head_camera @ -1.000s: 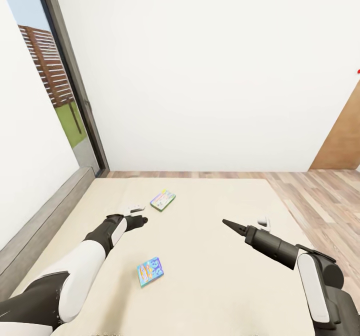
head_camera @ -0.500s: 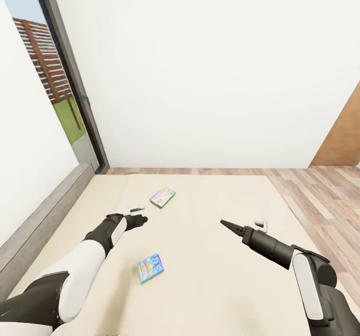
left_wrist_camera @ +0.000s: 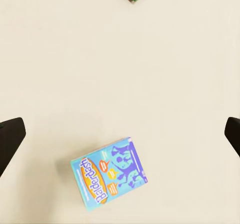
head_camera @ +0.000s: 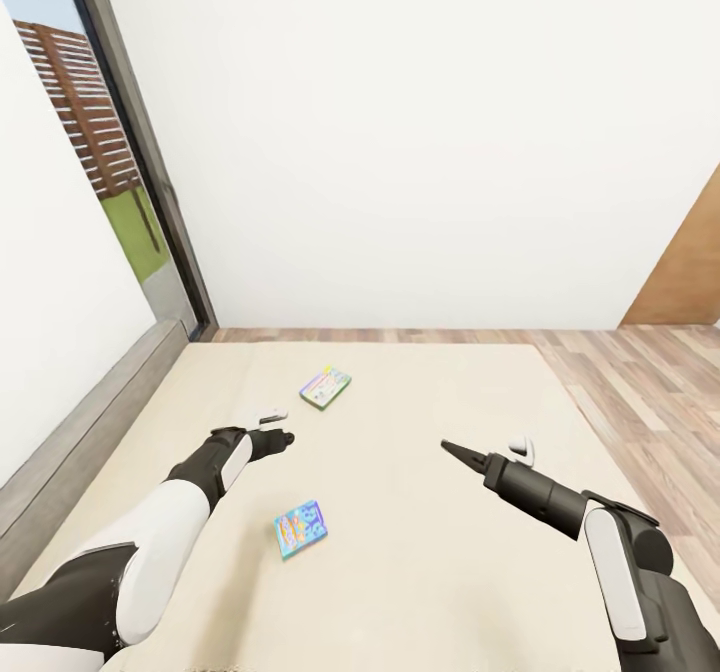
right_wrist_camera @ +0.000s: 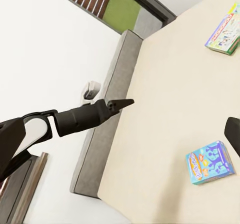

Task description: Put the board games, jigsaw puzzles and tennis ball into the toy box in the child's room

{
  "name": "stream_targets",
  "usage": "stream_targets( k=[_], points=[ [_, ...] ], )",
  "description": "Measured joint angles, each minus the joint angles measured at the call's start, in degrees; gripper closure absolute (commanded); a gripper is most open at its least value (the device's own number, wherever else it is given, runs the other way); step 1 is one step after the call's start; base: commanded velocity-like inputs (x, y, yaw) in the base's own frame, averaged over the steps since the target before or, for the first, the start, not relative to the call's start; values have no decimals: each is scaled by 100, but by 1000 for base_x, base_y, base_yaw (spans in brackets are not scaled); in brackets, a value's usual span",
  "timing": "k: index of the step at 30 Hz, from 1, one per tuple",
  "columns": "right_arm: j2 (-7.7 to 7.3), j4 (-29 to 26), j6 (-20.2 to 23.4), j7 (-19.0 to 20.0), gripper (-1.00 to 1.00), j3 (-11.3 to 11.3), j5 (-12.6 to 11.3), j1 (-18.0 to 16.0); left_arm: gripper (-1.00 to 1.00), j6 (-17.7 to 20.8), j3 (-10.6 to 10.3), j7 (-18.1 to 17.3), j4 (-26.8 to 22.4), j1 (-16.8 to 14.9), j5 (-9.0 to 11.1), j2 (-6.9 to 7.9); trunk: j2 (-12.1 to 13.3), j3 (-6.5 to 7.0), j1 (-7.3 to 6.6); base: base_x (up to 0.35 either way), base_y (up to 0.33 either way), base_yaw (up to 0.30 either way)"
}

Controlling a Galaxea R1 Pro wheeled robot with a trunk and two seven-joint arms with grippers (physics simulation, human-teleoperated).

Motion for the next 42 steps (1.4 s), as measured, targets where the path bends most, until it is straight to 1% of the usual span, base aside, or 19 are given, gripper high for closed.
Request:
stream_targets(
  k=[9, 15, 24, 29, 37, 40, 42],
  points=[
    [-66, -6, 8, 8, -100, -9, -22, 23, -100, 6, -5, -2, 0, 0, 0, -3, 0, -85, 0, 0, 0, 0],
    [-81, -8, 23, 0, -100, -18, -37, 20, -100, 35, -6, -5, 0, 0, -2, 3, 0, -142, 0, 0, 0, 0],
    [-27, 133, 15, 33, -100, -30, -76, 47, -100, 82, -6, 9, 0, 0, -11, 8, 0, -227, 0, 0, 0, 0],
    [-6, 190, -69, 20, -100, -10, -41, 53, -100, 118, -8, 16, 0, 0, -15, 19, -1, -275, 0, 0, 0, 0],
    [-81, 206, -96, 37, -100, -34, -70, 51, -100, 137, -12, 23, 0, 0, -21, 17, -1, -350, 0, 0, 0, 0],
    [-87, 209, -96, 46, -100, -39, -73, 51, -100, 187, -9, 24, -6, -5, -22, 24, -1, -379, 0, 0, 0, 0],
    [-85, 207, -97, 39, -100, -40, -79, 51, -100, 329, -7, 24, -55, -11, -20, 50, -1, -398, 0, 0, 0, 0]
  ],
)
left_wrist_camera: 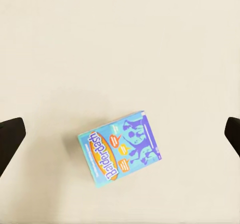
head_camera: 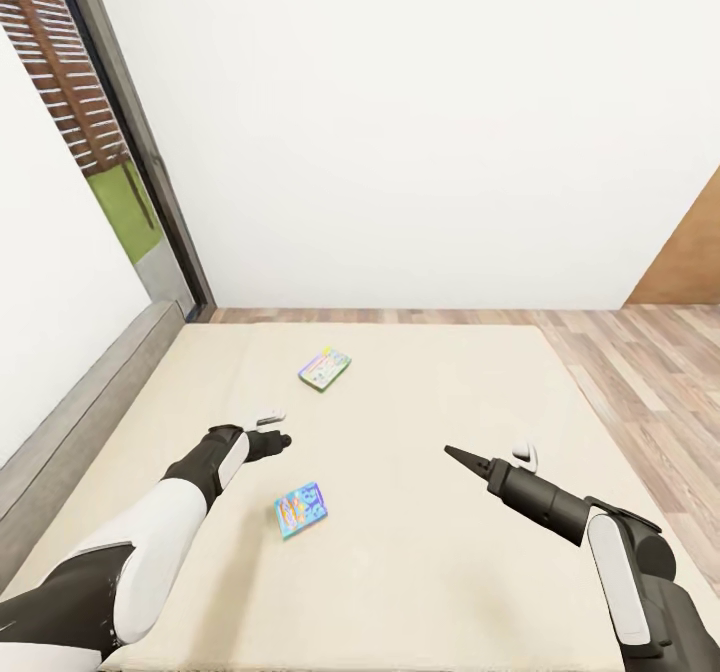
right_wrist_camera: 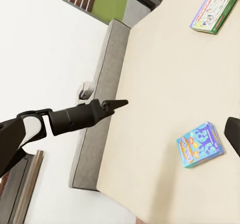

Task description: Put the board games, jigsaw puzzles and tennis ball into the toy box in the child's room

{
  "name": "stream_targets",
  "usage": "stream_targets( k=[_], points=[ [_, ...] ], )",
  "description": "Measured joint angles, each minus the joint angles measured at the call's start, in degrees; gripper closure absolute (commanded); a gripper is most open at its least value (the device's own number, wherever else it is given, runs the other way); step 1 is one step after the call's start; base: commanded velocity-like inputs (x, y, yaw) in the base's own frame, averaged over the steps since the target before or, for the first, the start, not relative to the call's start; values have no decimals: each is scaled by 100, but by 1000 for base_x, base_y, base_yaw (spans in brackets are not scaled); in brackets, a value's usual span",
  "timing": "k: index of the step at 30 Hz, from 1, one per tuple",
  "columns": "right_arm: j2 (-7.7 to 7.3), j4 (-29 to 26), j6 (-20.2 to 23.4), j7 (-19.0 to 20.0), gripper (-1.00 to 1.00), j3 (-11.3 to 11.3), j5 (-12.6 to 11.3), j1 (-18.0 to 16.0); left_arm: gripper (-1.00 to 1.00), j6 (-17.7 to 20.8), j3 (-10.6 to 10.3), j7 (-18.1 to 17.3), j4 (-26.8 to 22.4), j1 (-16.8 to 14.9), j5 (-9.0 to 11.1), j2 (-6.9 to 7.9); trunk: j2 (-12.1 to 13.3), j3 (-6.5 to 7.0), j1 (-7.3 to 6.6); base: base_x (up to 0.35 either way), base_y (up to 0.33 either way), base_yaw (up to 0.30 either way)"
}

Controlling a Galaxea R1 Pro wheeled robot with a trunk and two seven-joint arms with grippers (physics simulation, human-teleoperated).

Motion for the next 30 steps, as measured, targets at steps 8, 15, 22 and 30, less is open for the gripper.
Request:
stream_targets(
  k=[8, 15, 22, 30],
  points=[
    [3, -4, 0, 11, -100, 14, -5, 6, -100, 513, -14, -19, -459, -6, 10, 109, 0, -76, 0, 0, 0, 0],
    [17, -4, -1, 0, -100, 24, -3, 8, -100, 577, -1, -33, -544, -5, 25, 215, 0, -142, 0, 0, 0, 0],
    [18, -4, -1, -16, -100, 31, -4, 8, -100, 578, -6, -32, -553, -6, 26, 225, 0, -208, 0, 0, 0, 0],
    [6, -4, -1, 14, -100, 26, -6, 9, -100, 559, -5, -32, -554, -5, 32, 218, 0, -284, 0, 0, 0, 0]
  ],
)
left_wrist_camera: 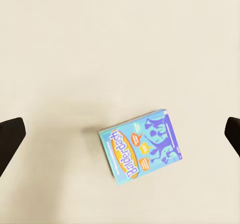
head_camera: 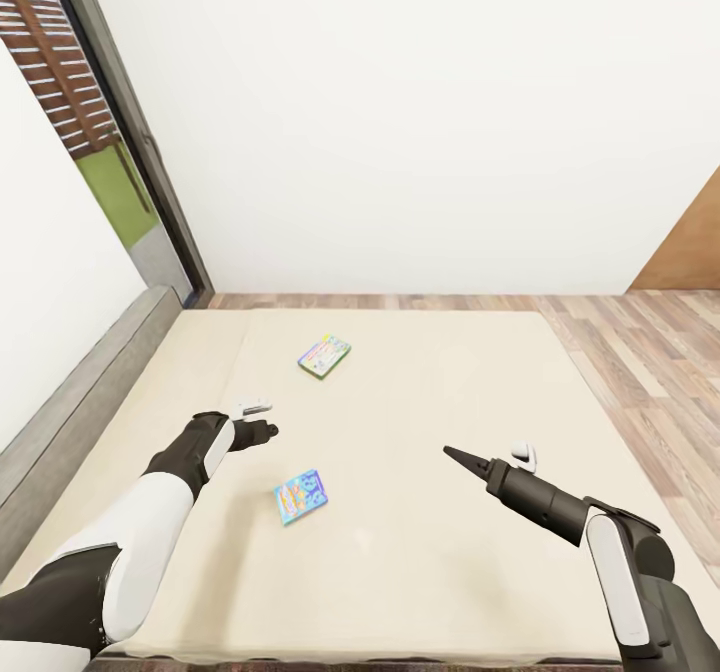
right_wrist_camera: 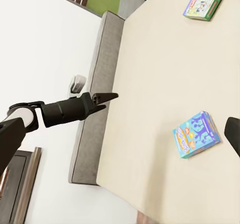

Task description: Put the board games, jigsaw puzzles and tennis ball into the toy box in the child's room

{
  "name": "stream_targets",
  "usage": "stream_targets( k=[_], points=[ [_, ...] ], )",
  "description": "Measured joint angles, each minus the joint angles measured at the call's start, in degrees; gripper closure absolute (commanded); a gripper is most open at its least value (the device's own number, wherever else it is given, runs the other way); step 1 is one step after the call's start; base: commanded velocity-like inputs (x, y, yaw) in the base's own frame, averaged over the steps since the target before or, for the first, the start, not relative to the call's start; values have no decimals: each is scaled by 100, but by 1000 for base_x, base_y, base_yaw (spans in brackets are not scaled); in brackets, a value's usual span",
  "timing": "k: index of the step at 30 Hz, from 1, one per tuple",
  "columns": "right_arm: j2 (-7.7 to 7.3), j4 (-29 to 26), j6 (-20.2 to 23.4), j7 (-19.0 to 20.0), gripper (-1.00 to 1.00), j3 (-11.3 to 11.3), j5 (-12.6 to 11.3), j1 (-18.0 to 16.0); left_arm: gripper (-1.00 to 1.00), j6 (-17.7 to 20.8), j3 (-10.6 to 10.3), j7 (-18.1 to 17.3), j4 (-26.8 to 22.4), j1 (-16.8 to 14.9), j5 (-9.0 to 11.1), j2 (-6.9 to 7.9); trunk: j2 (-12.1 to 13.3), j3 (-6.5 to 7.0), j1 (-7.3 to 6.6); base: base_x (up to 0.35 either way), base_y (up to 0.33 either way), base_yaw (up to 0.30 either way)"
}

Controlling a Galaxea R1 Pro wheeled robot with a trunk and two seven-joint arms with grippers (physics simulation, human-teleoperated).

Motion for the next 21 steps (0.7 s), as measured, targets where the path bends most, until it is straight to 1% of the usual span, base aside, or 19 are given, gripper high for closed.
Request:
stream_targets(
  k=[21],
  points=[
    [-8, 8, 3, 28, -100, -38, -16, -9, -100, -20, -6, -11, 1, 7, 2, -19, 0, -199, 0, 0, 0, 0]
  ],
)
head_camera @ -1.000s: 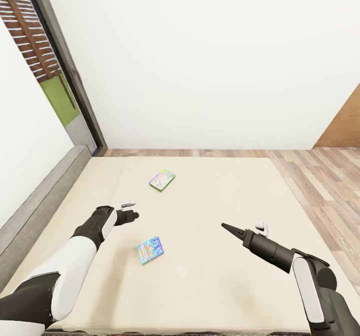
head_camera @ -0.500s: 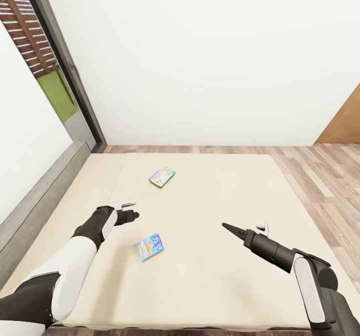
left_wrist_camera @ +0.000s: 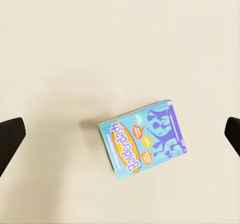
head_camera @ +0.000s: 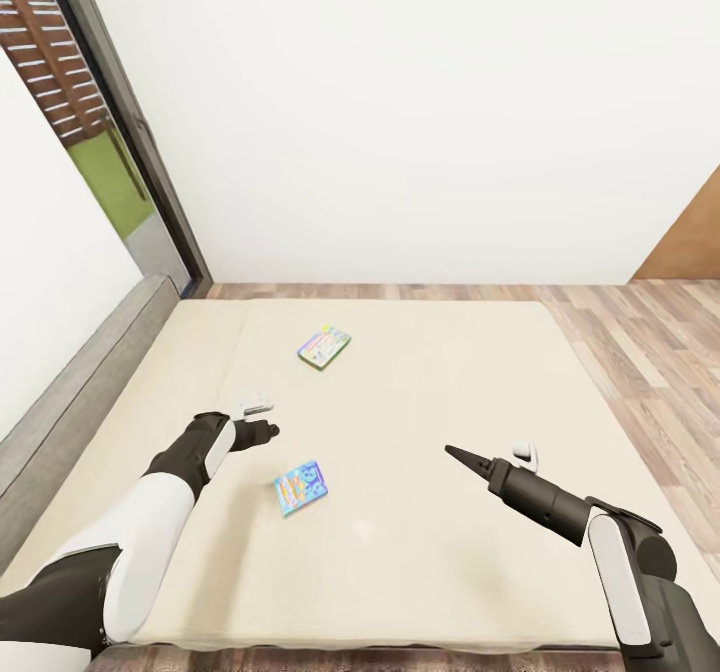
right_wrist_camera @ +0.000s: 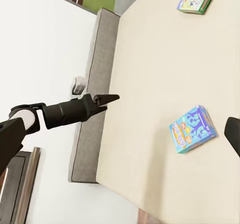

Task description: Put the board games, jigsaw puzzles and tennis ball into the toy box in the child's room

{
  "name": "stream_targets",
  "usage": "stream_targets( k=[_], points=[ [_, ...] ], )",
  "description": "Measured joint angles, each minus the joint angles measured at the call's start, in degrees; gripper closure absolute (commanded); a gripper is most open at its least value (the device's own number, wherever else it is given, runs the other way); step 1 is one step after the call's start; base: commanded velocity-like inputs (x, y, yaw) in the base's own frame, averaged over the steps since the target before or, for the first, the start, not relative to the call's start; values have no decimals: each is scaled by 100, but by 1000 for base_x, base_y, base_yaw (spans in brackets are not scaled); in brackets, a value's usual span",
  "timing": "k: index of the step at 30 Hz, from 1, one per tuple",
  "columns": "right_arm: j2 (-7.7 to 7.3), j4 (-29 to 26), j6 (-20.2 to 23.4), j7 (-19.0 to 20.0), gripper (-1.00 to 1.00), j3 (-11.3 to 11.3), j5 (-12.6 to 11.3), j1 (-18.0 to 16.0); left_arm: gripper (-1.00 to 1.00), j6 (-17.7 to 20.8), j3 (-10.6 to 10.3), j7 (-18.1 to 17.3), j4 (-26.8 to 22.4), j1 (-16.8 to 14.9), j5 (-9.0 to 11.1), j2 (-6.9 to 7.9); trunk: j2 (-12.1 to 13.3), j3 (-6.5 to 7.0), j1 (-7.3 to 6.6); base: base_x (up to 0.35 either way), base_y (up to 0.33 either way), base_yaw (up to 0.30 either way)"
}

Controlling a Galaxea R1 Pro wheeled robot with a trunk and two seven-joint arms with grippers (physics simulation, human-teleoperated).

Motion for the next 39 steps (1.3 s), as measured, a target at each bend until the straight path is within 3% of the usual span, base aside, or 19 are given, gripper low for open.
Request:
stream_targets(
  k=[39],
  points=[
    [8, 0, -12, -16, -100, 41, 5, 7, -100, 0, 10, 10, 1, 0, -5, 6, 0, -370, 0, 0, 0, 0]
  ],
)
